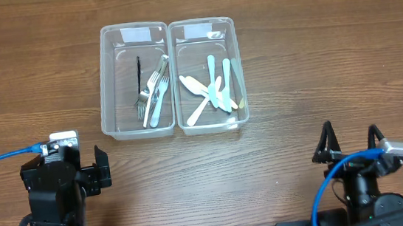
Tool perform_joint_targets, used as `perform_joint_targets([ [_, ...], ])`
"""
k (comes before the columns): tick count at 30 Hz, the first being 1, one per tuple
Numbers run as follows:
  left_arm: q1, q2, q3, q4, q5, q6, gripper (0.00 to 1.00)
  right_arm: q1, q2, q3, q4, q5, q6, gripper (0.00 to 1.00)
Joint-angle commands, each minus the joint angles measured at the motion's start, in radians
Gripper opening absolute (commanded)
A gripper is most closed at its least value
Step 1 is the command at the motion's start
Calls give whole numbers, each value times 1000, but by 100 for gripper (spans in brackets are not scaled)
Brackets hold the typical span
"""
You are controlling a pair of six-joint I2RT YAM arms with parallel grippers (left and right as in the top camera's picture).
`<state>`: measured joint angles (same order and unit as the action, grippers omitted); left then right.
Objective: Pack container
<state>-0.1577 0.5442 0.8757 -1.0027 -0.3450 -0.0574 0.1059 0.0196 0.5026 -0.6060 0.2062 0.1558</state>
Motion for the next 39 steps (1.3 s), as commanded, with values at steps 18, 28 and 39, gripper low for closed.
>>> perform_joint_targets([
  [18, -8, -8, -6, 4, -13, -17, 100, -18, -17, -495, 536, -35, -209, 100],
  [28, -8, -8, -6, 4, -13, -17, 100, -50, -17, -495, 542, -35, -212, 100],
  [39, -8, -8, -6, 4, -13, -17, 100, -49, -17, -495, 542, -35, -212, 100],
])
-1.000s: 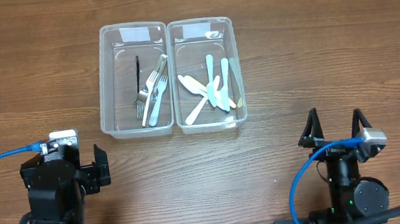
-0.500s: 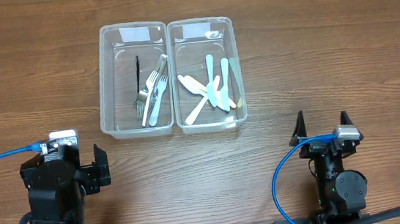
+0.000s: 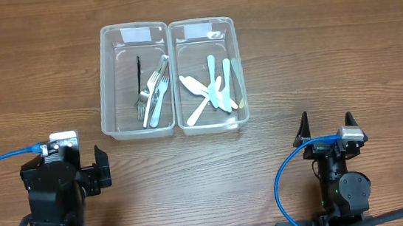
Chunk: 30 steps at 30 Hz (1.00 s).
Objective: Pack container
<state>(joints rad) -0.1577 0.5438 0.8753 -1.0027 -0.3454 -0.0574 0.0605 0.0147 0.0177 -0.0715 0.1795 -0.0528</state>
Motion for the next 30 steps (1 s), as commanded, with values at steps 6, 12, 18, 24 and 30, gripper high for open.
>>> perform_joint_targets([
  [6, -8, -8, -5, 4, -13, -17, 100, -4, -12, -10, 7, -8, -4, 100],
  [12, -8, -8, -5, 4, -13, -17, 100, -4, -12, -10, 7, -8, -3, 100],
  [18, 12, -46, -6, 0, -22, -10, 100, -4, -12, -10, 7, -8, -4, 100],
  [24, 93, -239, -135, 79, 225, 99, 100, -4, -12, -10, 7, -8, -4, 100],
  [30, 143, -429, -422, 371, 326, 159, 100, -4, -12, -10, 7, -8, -4, 100],
])
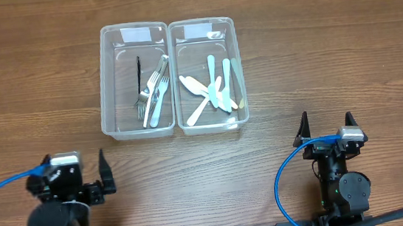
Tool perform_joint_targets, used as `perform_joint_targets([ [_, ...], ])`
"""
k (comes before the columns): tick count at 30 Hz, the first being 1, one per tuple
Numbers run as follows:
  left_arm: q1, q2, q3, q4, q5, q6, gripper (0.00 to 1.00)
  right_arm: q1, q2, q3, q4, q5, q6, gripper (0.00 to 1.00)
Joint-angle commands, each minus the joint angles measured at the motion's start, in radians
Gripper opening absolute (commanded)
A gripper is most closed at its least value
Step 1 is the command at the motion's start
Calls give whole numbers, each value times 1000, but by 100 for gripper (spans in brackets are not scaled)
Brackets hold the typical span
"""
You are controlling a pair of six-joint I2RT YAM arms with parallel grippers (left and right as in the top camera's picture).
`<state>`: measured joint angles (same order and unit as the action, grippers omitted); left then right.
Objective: Pack container
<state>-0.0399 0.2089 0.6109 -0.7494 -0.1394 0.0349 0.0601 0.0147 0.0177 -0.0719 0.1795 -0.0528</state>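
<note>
Two clear plastic containers stand side by side at the back of the table. The left container [110, 85] holds several forks [154, 94], one of them black. Pale plastic knives [213, 90] lie in the right container [234, 50]. My left gripper [74, 164] is at the front left, well short of the containers, open with nothing in it. At the front right my right gripper [327, 124] is open too, with nothing between its fingers, just below the right container's near right corner.
The wooden table [328, 41] carries nothing else that I can see. Blue cables [1, 184] run from both arms near the front edge.
My left arm has shifted back toward the front edge, and its fingers now point up the table. The right arm, the containers and the cutlery have not moved.
At first my right gripper was open at the far front right. A moment later it stood further left and closer to the right container. The left arm kept still until now, when it shows in a new pose. The cutlery has stayed put.
</note>
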Motion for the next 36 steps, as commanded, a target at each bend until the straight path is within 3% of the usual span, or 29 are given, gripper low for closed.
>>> perform_joint_targets([
  [1, 26, -119, -200, 166, 132, 75, 100, -3, -12, -10, 8, -8, -3, 100],
  [13, 26, -206, -562, 653, 200, 90, 100, -3, -12, -10, 8, -8, -3, 100],
  [36, 19, -204, -606, 676, 200, 48, 100, -3, -12, -10, 8, -8, -3, 100],
])
